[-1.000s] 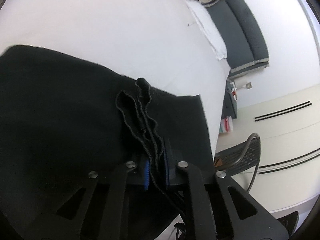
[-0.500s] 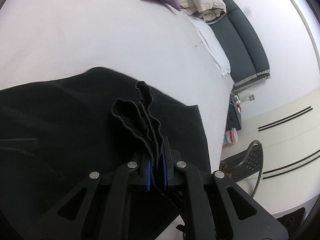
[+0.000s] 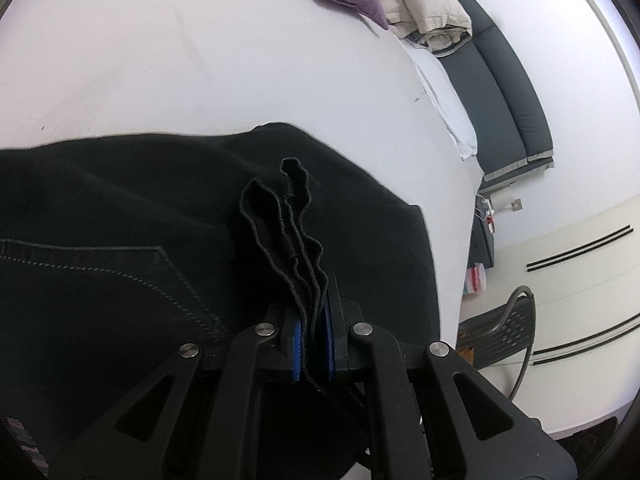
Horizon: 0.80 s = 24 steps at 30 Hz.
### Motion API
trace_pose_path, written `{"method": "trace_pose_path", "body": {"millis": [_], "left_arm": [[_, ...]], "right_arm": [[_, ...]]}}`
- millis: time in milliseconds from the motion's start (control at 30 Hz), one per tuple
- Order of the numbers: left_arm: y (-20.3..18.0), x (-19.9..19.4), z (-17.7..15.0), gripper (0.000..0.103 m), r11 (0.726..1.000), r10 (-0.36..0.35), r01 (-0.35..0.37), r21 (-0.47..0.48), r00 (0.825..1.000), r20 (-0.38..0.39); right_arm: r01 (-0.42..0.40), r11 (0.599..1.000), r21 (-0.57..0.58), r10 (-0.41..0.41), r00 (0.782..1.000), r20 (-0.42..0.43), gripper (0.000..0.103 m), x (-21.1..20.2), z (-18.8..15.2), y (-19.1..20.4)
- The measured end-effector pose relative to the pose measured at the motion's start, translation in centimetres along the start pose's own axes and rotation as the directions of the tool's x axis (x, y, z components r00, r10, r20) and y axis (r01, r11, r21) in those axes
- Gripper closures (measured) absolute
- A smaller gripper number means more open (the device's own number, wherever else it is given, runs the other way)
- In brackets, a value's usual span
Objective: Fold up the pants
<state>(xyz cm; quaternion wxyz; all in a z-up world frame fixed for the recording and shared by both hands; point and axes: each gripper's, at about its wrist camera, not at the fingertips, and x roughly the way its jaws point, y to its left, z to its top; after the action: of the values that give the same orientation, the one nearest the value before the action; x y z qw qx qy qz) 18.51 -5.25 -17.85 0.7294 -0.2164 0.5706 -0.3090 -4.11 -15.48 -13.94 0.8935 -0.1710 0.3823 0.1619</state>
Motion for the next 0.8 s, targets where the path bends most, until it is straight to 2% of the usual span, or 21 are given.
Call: {"method": "trace_pose_path", "body": {"millis": [100,200,233,267,300,367,400,433,467,533,600,633,700,800], "left_arm": [[0.7,1.5,-0.6,0.095,0.999,0.031,-0.032,-0.012,0.999,-0.014],[1.9,1.7,-1.0,0.095,0.999,0.006,-0.006,-0.031,1.000,-0.013],[1.9,1.4,-1.1,0.094,1.000,0.010,-0.011,-0.028,1.000,-0.016],[1.8,0.9,-1.2,0.093,0.999,0.029,-0.030,-0.017,0.999,-0.013],[1.6,0.3,-1.3,0.090,0.999,0.052,-0.052,-0.001,0.999,-0.004],[0.7,-1.2,-1.4,0.088,0.992,0.123,-0.124,0.038,0.992,0.034],[0.2,-2.6,-1.4,0.088,0.983,0.169,-0.174,0.057,0.983,0.074],[-0.3,-3.5,-1.3,0.088,0.979,0.182,-0.189,0.069,0.978,0.105],[-0.9,-4.3,-1.1,0.088,0.978,0.181,-0.192,0.082,0.975,0.129],[-2.6,-4.8,-0.9,0.088,0.976,0.167,-0.185,0.113,0.974,0.156],[-4.6,-3.8,-1.2,0.088,0.977,0.121,-0.143,0.161,0.983,0.139],[-5.1,-3.2,-1.3,0.088,0.975,0.108,-0.129,0.180,0.986,0.124],[-6.2,-0.8,-2.1,0.088,0.972,0.090,-0.106,0.210,0.992,0.085],[-5.4,2.9,-4.1,0.088,0.972,0.132,-0.131,0.194,0.991,0.007]], "right_arm": [[-0.033,0.999,0.007,0.033,0.999,-0.034,0.090,2.2,0.3,-0.2],[-0.120,0.992,0.030,0.122,0.987,-0.102,0.080,4.2,-0.4,-0.1],[-0.142,0.988,0.053,0.147,0.983,-0.107,0.073,4.2,-0.5,-0.3],[-0.193,0.976,0.102,0.204,0.973,-0.104,0.062,3.8,-0.8,-1.0],[-0.236,0.960,0.149,0.251,0.964,-0.091,0.059,3.1,-1.2,-1.9],[-0.262,0.945,0.198,0.280,0.957,-0.069,0.056,1.6,-1.8,-3.7],[-0.265,0.936,0.231,0.282,0.958,-0.044,0.056,0.5,-2.1,-5.5],[-0.259,0.930,0.260,0.275,0.961,-0.025,0.056,-0.1,-2.2,-6.9],[-0.240,0.916,0.321,0.252,0.968,0.004,0.056,-0.9,-2.5,-9.5],[-0.212,0.864,0.457,0.212,0.976,0.052,0.056,-1.5,-2.9,-15.0],[-0.192,0.817,0.544,0.176,0.981,0.082,0.056,-1.3,-3.0,-19.1],[-0.216,0.781,0.587,0.182,0.976,0.116,0.056,-0.9,-2.9,-21.4],[-0.295,0.720,0.628,0.247,0.955,0.165,0.056,0.9,-2.6,-24.0],[-0.302,0.666,0.682,0.278,0.949,0.148,0.056,4.9,-2.8,-26.8]]}}
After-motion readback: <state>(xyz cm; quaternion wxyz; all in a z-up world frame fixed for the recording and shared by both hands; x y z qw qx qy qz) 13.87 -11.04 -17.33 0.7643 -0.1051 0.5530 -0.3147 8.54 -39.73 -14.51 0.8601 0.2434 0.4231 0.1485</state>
